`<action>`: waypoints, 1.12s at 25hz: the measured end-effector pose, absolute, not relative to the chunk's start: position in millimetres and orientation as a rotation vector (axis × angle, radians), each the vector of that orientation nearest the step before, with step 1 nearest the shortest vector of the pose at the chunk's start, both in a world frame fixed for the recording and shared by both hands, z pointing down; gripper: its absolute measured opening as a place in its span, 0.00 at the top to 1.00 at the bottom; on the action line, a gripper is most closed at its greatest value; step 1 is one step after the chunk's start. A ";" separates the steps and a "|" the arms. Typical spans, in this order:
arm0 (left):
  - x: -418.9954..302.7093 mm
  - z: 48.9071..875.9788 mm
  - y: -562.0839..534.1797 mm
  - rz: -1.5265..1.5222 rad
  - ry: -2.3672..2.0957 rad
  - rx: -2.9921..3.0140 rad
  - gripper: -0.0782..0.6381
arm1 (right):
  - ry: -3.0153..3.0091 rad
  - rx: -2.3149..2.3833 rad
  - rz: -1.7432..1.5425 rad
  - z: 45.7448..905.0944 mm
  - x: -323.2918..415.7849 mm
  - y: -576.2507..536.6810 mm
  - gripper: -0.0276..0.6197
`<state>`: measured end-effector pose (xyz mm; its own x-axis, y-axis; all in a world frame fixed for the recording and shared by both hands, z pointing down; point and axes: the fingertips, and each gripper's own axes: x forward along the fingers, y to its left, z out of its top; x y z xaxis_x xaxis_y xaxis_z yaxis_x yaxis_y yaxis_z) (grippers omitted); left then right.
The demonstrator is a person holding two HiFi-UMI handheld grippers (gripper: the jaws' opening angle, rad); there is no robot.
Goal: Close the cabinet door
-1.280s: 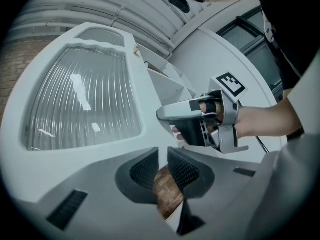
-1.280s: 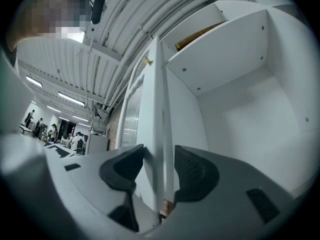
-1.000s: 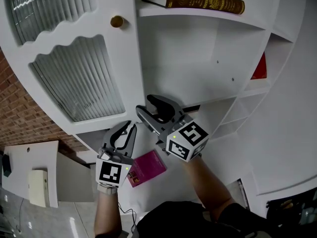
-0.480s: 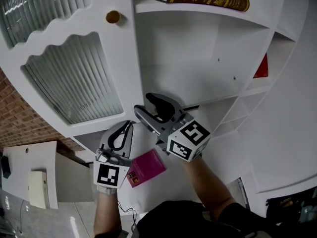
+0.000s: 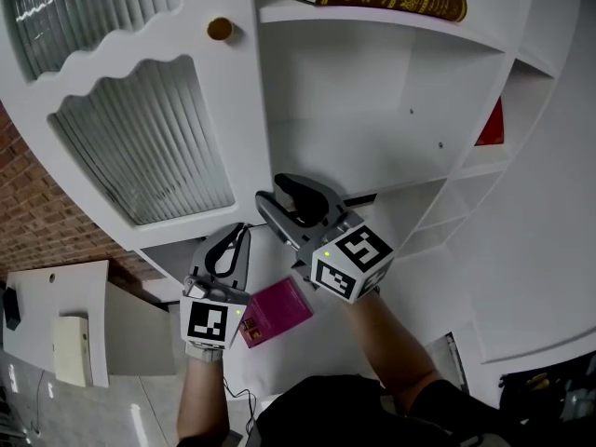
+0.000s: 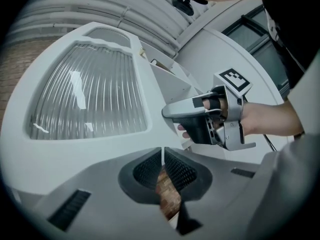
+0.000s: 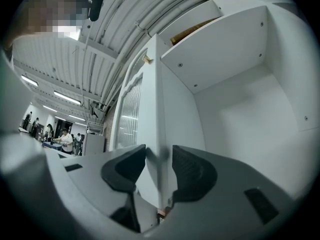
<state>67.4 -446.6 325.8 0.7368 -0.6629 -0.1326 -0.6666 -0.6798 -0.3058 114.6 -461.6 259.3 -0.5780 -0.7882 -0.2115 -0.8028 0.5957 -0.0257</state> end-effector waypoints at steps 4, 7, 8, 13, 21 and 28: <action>59.9 329.0 -443.1 0.026 1.043 -2.589 0.86 | 2.621 -1.340 0.109 263.7 113.5 -457.2 0.71; 55.4 332.1 -436.6 0.011 1.057 -2.604 0.86 | 2.626 -1.377 0.114 271.4 113.4 -453.3 0.72; 53.8 333.0 -434.5 0.010 1.060 -2.609 0.86 | 2.626 -1.389 0.118 274.2 113.0 -451.4 0.73; 43.9 337.6 -420.8 0.004 1.081 -2.642 0.86 | 2.627 -1.435 0.130 286.9 111.7 -437.0 0.74; 30.4 351.9 -390.9 0.002 1.039 -2.657 0.86 | 2.624 -1.481 0.094 311.9 105.4 -403.7 0.77; 15.6 371.4 -352.8 -0.021 1.041 -2.728 0.86 | 2.685 -1.514 0.080 349.1 82.4 -363.3 0.82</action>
<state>15.6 -352.8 371.4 0.7489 -0.6595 -0.0654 -0.6564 -0.7245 -0.2105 82.4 -363.3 349.1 -0.5168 -0.8527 -0.0760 -0.8557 0.5172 0.0163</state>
